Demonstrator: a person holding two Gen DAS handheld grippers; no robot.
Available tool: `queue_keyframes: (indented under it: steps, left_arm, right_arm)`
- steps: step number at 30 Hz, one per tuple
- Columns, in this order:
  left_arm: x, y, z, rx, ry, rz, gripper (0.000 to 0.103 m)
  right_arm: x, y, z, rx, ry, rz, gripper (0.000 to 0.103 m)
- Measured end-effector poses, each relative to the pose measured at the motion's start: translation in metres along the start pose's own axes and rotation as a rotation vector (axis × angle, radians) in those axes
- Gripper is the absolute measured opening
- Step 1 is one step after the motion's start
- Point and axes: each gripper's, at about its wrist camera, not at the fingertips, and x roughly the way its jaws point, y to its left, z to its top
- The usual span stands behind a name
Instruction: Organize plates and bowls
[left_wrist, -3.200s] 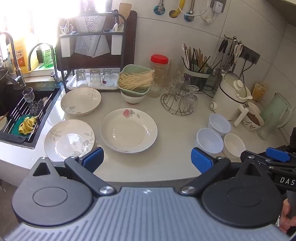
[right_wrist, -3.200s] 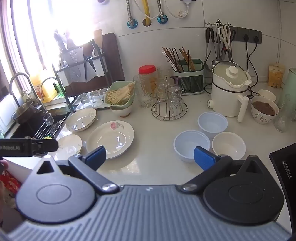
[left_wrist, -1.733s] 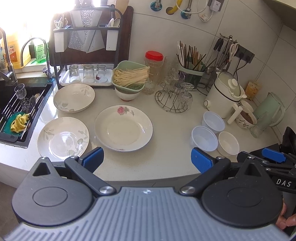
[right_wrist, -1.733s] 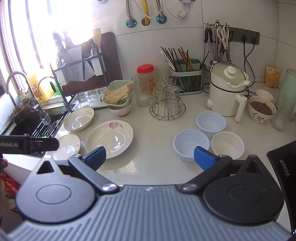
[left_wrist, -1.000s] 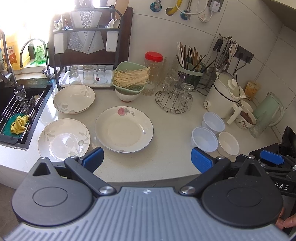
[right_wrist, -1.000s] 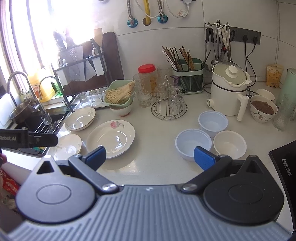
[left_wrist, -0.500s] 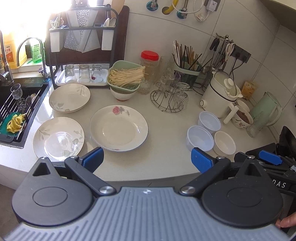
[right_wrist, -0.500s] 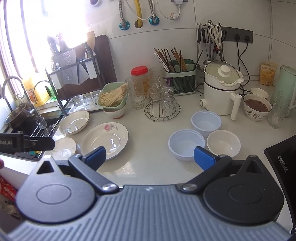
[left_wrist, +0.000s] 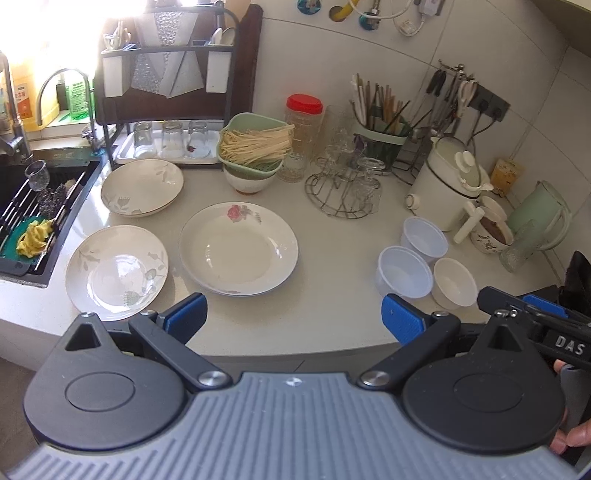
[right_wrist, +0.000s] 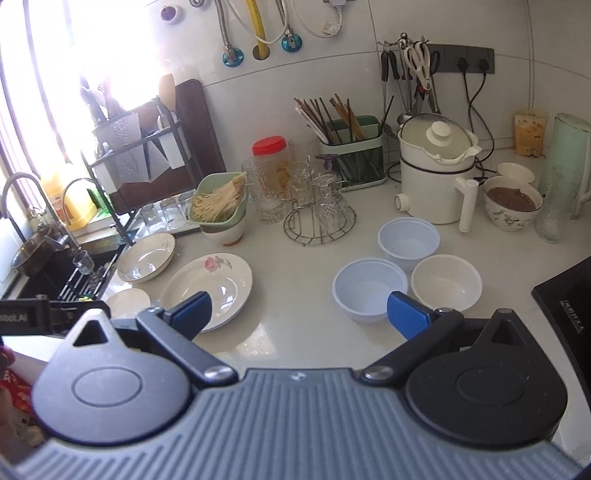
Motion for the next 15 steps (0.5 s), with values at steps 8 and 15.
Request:
queue_keyframes:
  steps: [8,15]
  left_arm:
    - [-0.003,-0.014,0.002,-0.074,-0.003,0.031,0.102]
    - [-0.003,-0.029,-0.012,-0.135,0.016,0.065,0.102]
  right_arm:
    - [0.002,-0.01,0.01,-0.013,0.012,0.076,0.103]
    - [0.004,-0.02,0.01,-0.05,0.026,0.148,0.103]
